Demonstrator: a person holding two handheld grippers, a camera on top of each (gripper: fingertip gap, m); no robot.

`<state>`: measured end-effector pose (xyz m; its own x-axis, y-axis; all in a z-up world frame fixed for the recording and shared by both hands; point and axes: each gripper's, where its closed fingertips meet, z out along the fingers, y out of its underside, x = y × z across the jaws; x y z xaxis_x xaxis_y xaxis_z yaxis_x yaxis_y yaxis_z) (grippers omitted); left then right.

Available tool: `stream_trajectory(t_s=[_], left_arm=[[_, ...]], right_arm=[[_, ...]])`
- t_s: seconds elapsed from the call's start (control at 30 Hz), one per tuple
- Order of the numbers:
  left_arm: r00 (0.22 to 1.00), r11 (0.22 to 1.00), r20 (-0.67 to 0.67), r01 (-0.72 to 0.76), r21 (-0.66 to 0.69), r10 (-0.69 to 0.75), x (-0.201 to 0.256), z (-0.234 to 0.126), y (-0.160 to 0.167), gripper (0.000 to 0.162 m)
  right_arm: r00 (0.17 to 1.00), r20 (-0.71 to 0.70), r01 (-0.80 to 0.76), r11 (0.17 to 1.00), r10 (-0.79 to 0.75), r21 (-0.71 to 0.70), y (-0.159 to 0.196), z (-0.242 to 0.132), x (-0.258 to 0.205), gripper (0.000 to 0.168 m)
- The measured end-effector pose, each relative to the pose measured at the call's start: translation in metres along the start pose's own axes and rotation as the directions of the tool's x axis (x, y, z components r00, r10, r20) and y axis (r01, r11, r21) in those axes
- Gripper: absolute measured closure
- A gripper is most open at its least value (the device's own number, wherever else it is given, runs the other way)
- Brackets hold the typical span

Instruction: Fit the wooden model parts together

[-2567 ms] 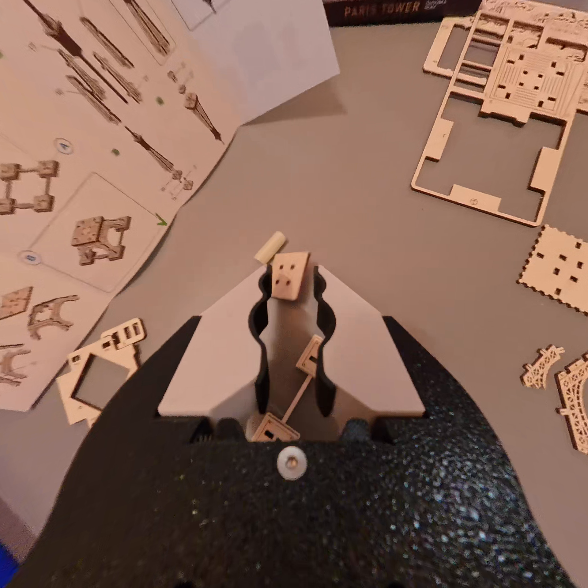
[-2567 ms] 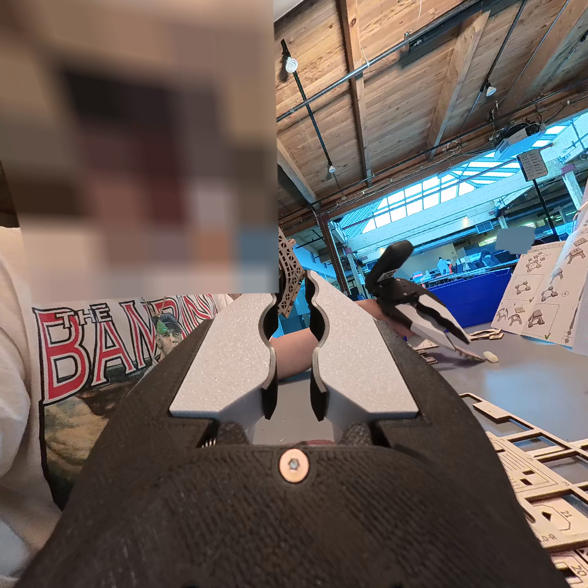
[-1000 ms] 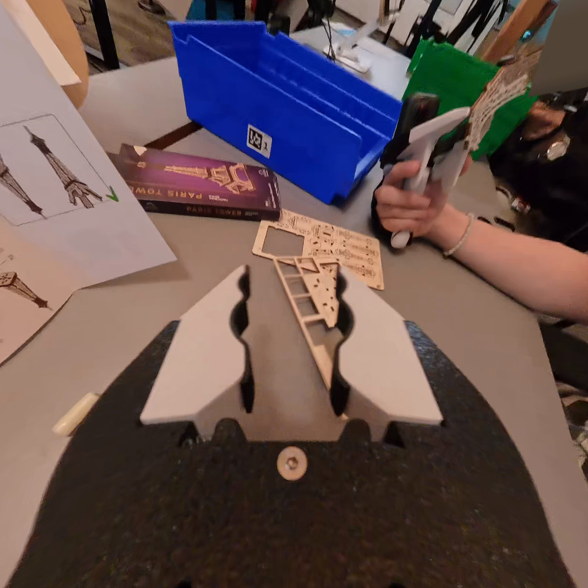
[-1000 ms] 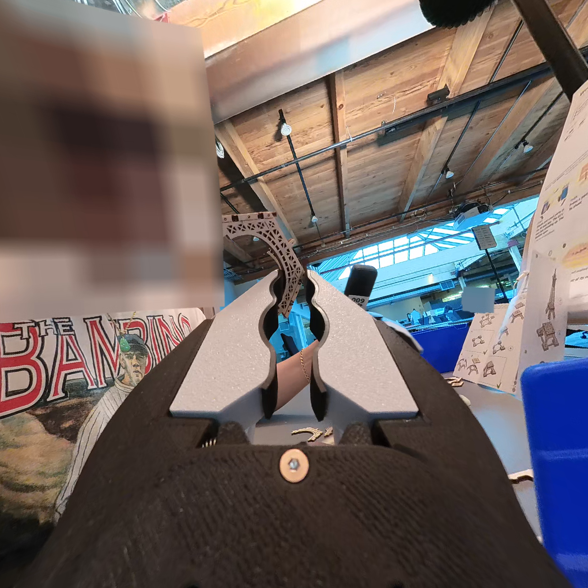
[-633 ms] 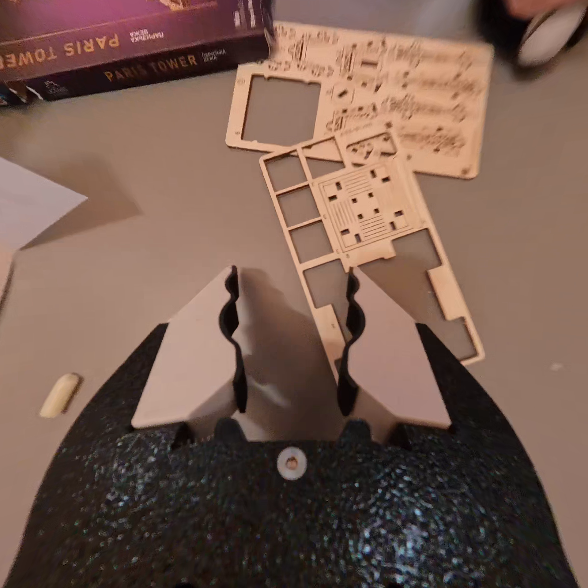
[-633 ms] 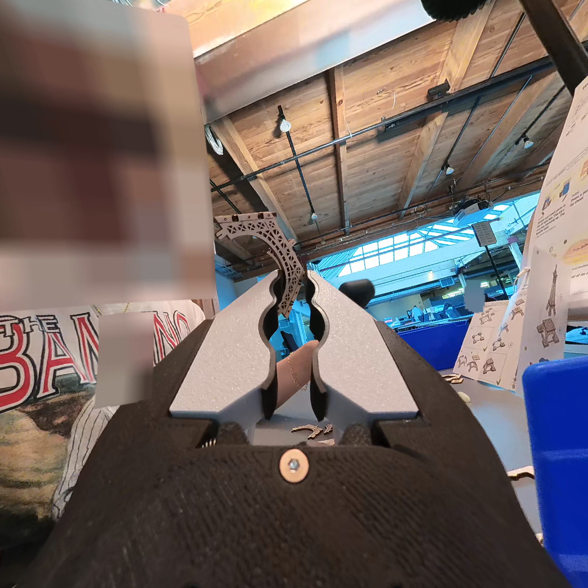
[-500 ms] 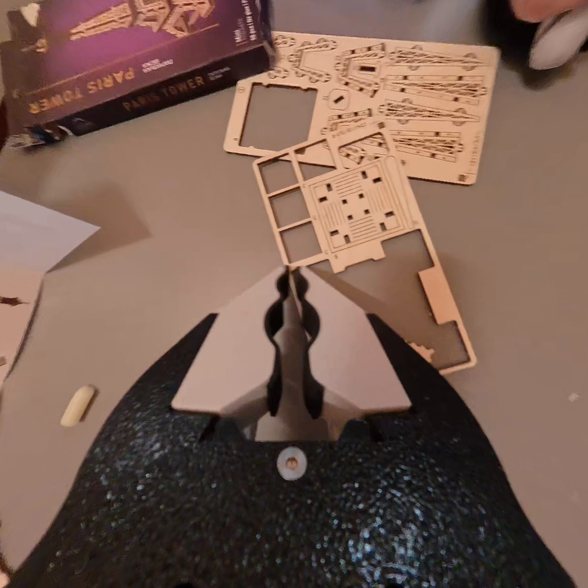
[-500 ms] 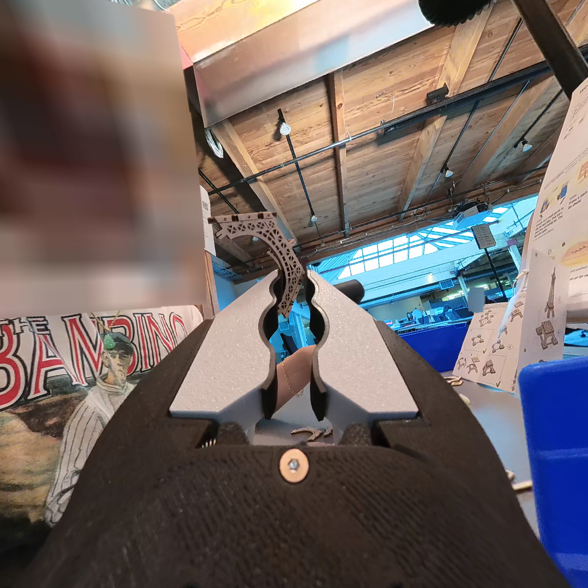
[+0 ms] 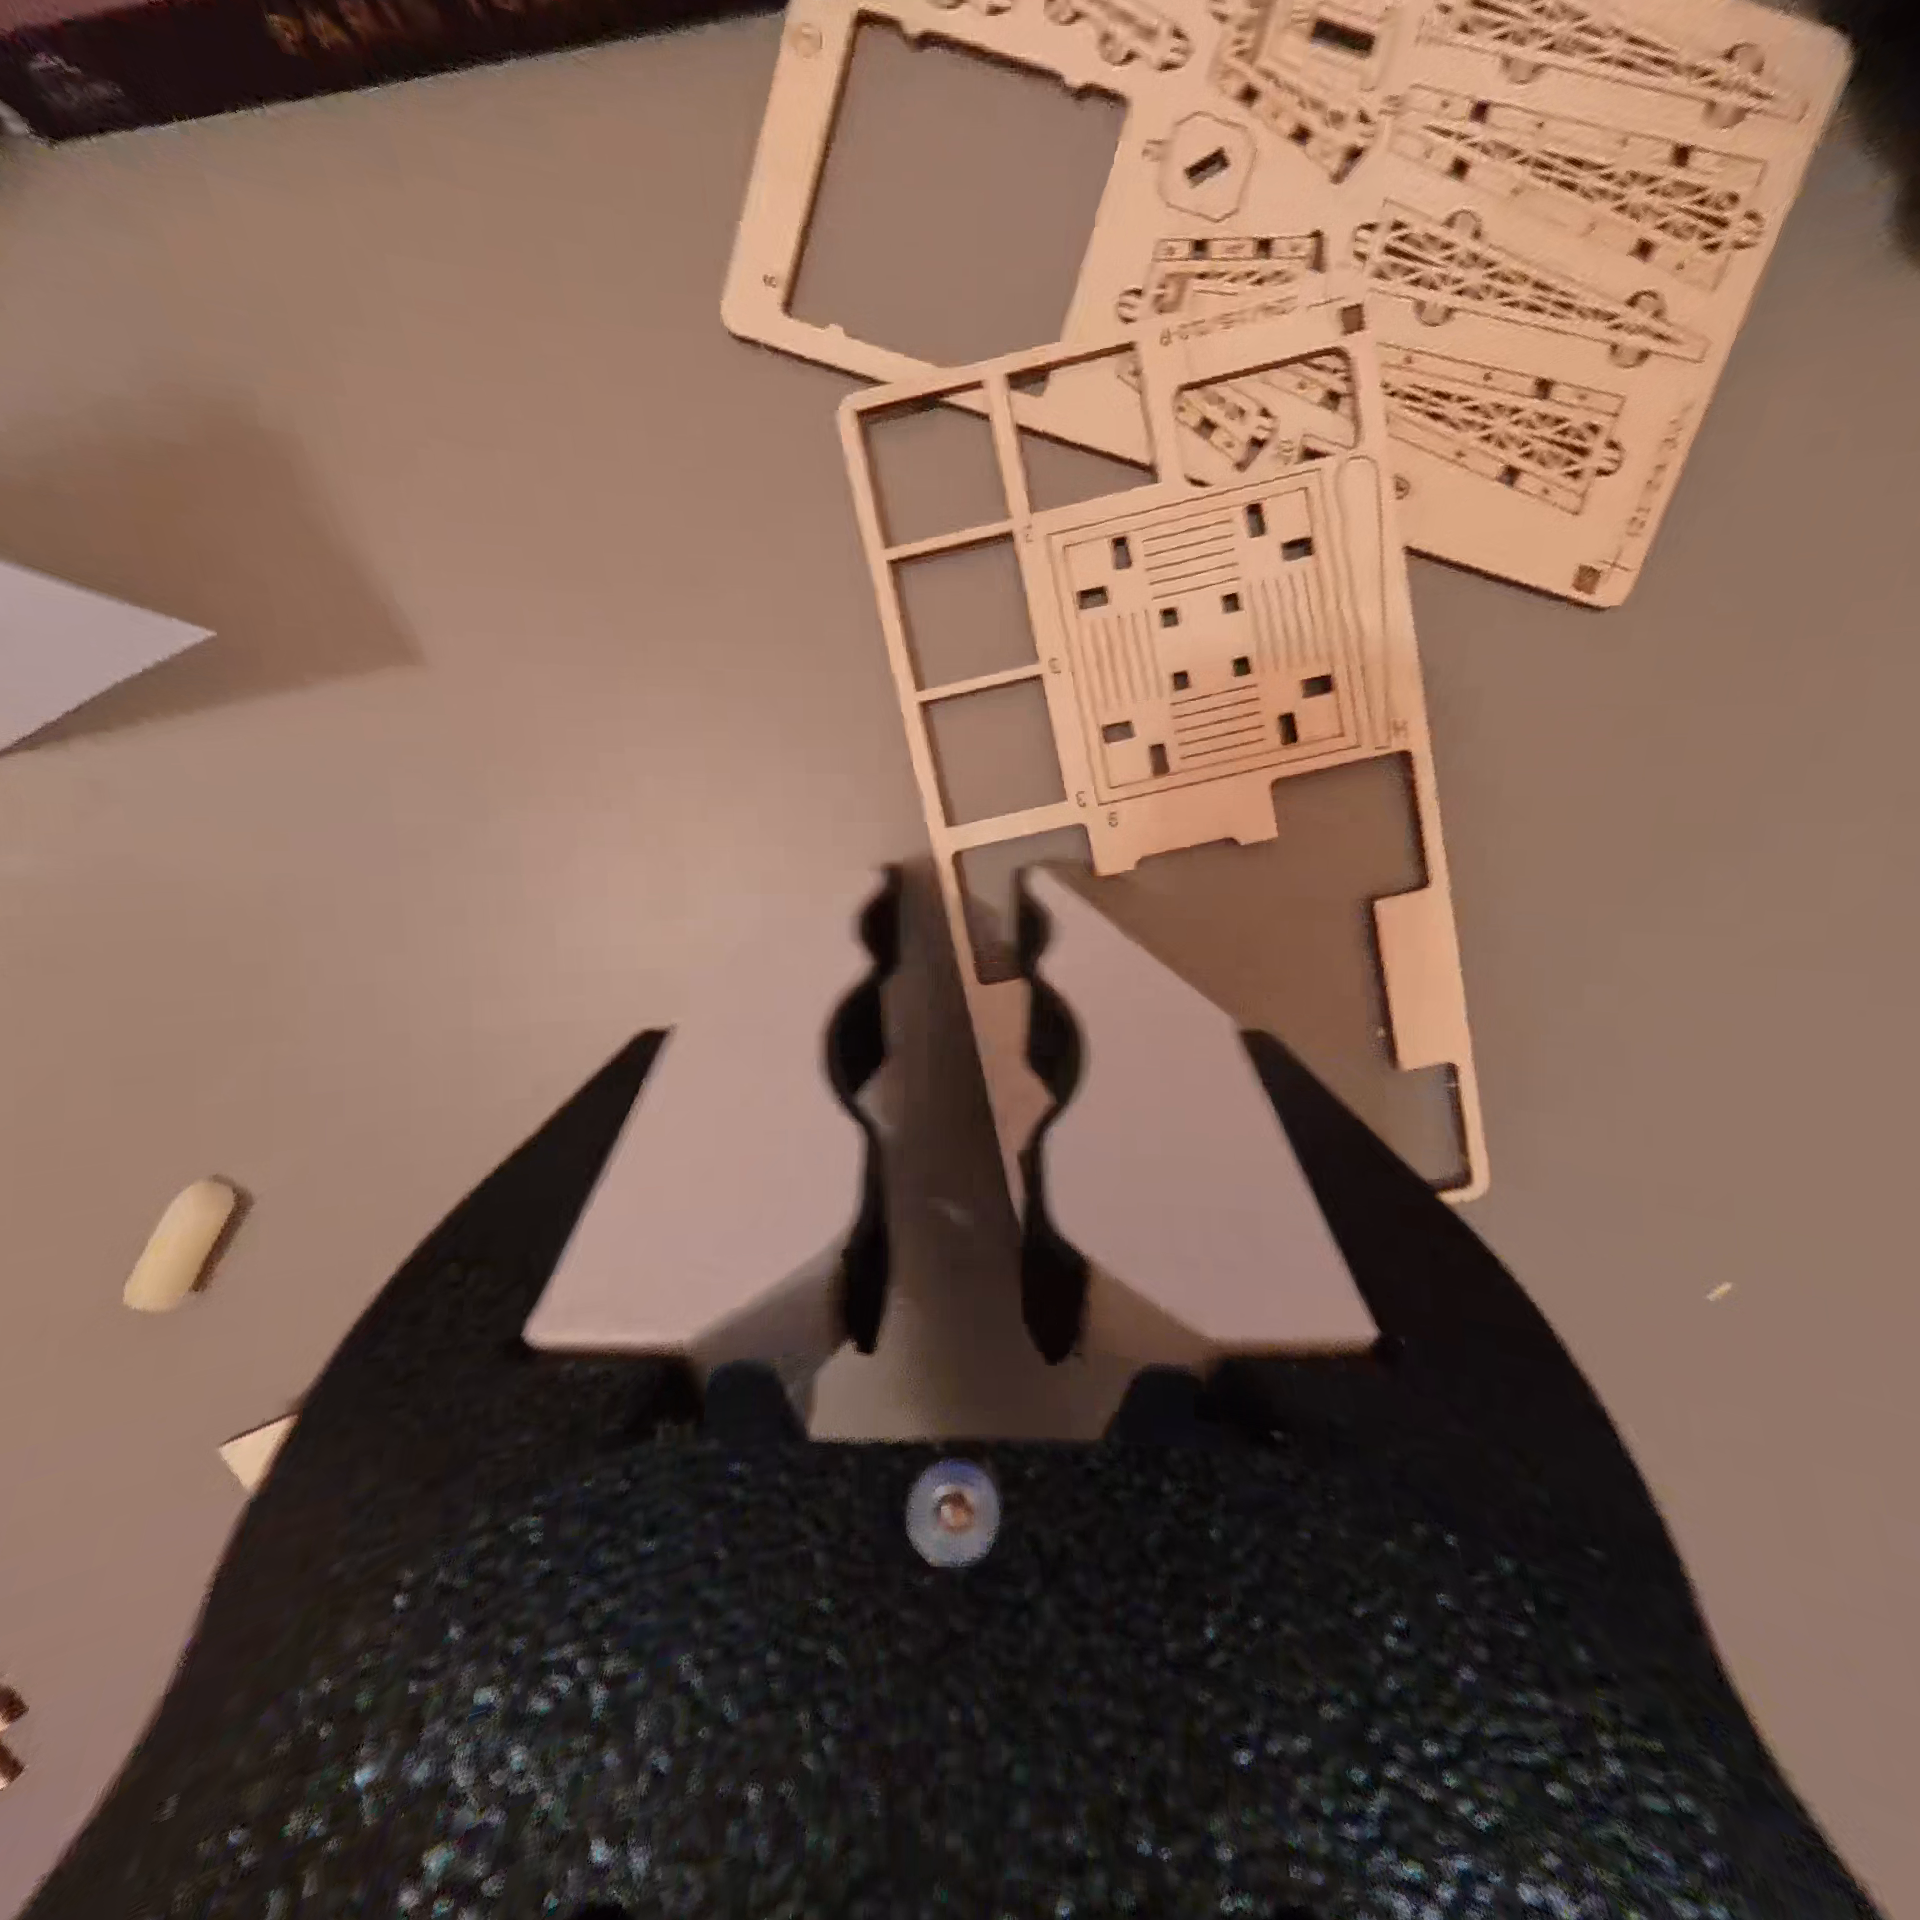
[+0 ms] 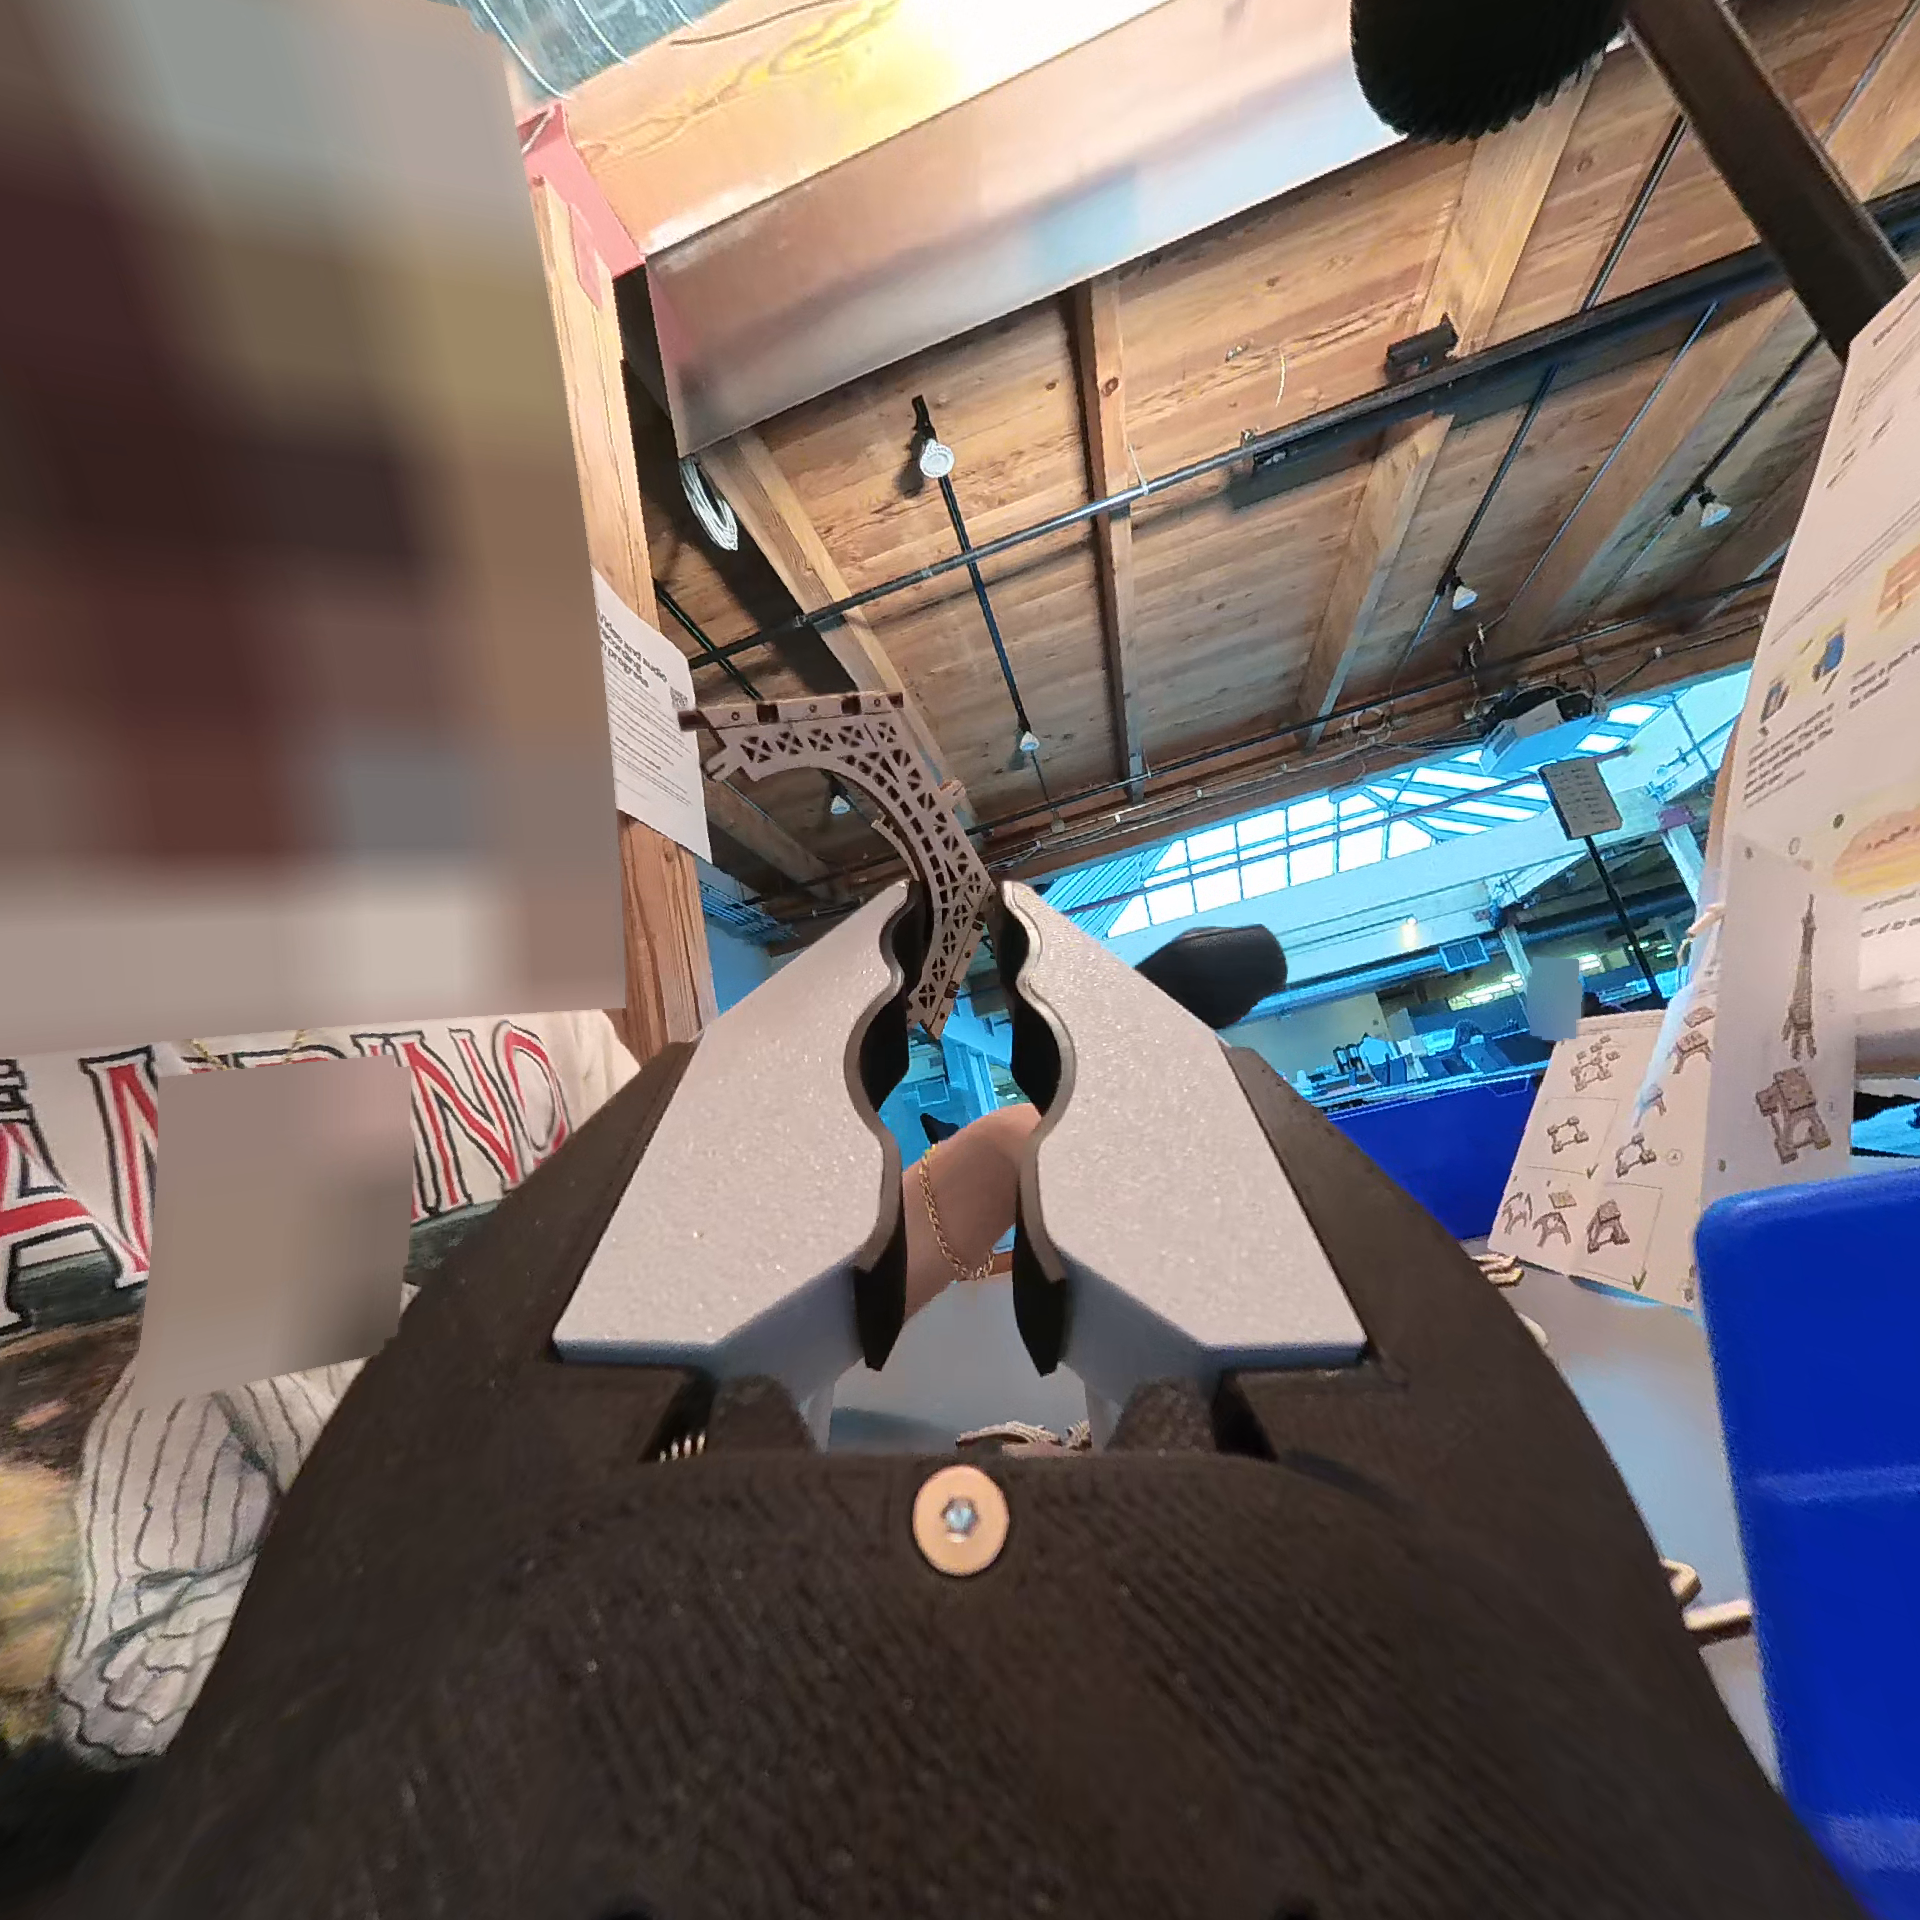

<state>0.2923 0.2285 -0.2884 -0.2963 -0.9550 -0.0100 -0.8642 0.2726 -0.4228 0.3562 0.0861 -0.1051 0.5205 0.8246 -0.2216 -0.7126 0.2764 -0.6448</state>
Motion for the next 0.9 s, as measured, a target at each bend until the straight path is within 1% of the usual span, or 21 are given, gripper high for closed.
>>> stream_trajectory(t_s=[0.1, 0.17, 0.3, 0.37, 0.43, 0.5, 0.57, 0.6, 0.67, 0.73, 0.8, 0.9], left_arm=[[1.000, 1.000, -0.014, 0.001, -0.023, -0.001, 0.004, 0.001, -0.001, 0.150], [1.000, 1.000, -0.028, 0.000, 0.008, 0.001, 0.008, -0.003, -0.009, 0.162], [0.998, 0.991, -0.060, 0.010, 0.136, -0.002, 0.012, -0.018, -0.046, 0.162], [0.996, 0.983, -0.080, -0.023, 0.184, 0.038, 0.015, -0.020, -0.064, 0.162], [0.991, 0.970, -0.048, -0.110, 0.219, 0.123, 0.014, -0.017, -0.080, 0.162], [0.980, 0.955, 0.008, -0.195, 0.222, 0.198, 0.009, -0.011, -0.085, 0.159], [0.978, 0.960, 0.027, -0.208, 0.189, 0.206, 0.001, -0.009, -0.081, 0.135], [0.981, 0.961, 0.036, -0.195, 0.196, 0.191, -0.004, -0.013, -0.080, 0.131], [0.989, 0.958, 0.015, -0.146, 0.246, 0.147, -0.010, -0.026, -0.075, 0.131], [0.991, 0.959, -0.049, -0.103, 0.263, 0.120, -0.009, -0.041, -0.058, 0.131], [0.992, 0.968, -0.061, -0.089, 0.234, 0.106, -0.010, -0.055, -0.026, 0.131], [0.993, 0.972, -0.033, -0.100, 0.211, 0.110, -0.008, -0.073, 0.029, 0.134]], right_arm=[[1.000, 0.002, 0.000, 1.000, 0.000, 0.002, 0.000, 0.000, -0.001, 0.158], [1.000, 0.008, -0.001, 1.000, 0.000, 0.015, -0.002, 0.000, -0.002, 0.158], [0.999, 0.030, -0.013, 0.999, 0.011, 0.047, -0.008, -0.002, -0.005, 0.158], [0.999, 0.049, -0.026, 0.998, 0.023, 0.055, -0.010, -0.002, -0.008, 0.158], [0.998, 0.051, -0.024, 0.999, 0.022, 0.046, -0.008, -0.001, -0.008, 0.158], [0.998, 0.052, -0.025, 0.999, 0.023, 0.037, -0.006, -0.001, -0.009, 0.158], [0.999, 0.047, -0.021, 0.999, 0.020, 0.027, -0.004, 0.000, -0.008, 0.158], [0.999, 0.045, -0.020, 0.999, 0.018, 0.025, -0.004, 0.000, -0.008, 0.158], [0.999, 0.041, -0.017, 1.000, 0.016, 0.025, -0.004, 0.000, -0.007, 0.158], [0.999, 0.037, -0.018, 0.999, 0.017, 0.027, -0.005, -0.001, -0.006, 0.158], [0.999, 0.030, -0.013, 1.000, 0.012, 0.022, -0.004, -0.001, -0.006, 0.158], [1.000, 0.025, -0.012, 1.000, 0.012, 0.022, -0.004, -0.001, -0.004, 0.158]])
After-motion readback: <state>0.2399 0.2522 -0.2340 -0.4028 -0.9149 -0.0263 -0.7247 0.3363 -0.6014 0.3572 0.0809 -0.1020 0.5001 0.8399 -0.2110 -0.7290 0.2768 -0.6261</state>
